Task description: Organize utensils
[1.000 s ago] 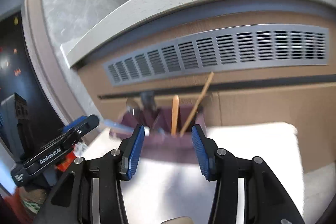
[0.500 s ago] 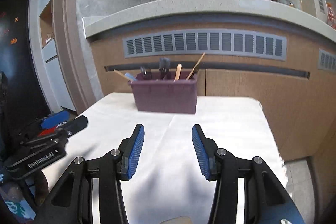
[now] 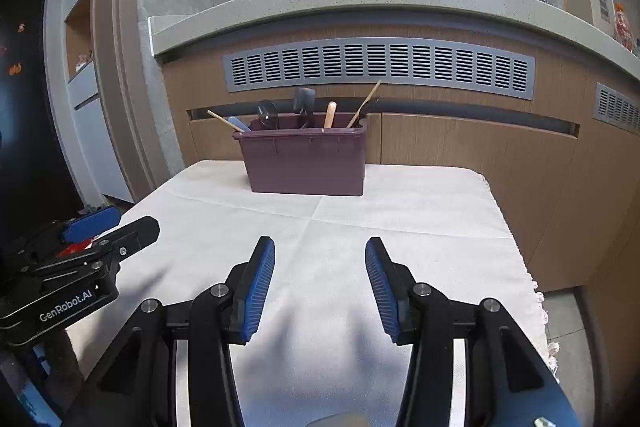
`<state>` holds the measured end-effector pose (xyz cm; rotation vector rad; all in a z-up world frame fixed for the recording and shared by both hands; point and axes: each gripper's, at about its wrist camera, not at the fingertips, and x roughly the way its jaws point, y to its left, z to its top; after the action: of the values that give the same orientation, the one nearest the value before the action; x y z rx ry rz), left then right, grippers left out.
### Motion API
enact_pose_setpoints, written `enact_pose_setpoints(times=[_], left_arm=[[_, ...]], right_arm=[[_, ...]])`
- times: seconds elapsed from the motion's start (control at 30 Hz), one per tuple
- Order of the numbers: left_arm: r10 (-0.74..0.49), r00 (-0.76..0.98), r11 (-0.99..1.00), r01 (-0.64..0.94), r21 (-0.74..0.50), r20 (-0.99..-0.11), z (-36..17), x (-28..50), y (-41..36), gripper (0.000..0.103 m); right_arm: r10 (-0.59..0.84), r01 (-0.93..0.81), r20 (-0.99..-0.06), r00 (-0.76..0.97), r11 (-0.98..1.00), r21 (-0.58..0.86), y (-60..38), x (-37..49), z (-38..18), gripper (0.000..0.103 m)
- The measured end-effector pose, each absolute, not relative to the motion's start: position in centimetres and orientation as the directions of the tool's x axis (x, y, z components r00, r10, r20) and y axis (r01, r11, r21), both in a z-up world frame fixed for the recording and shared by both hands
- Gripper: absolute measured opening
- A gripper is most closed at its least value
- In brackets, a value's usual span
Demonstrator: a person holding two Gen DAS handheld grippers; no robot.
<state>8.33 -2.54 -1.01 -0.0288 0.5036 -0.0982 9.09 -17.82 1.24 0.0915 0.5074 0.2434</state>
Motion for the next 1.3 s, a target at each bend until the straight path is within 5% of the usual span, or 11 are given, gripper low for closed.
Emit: enact_pose_setpoints(times=[1.3], left_arm=[[-0.107, 0.846, 0.994, 0.09, -0.059, -0.523, -1.45, 8.46, -2.46, 0.06]], right_arm=[[0.25, -0.201, -0.478, 0.842, 0.968, 0.151, -18.16, 8.99, 0.98, 0.045]])
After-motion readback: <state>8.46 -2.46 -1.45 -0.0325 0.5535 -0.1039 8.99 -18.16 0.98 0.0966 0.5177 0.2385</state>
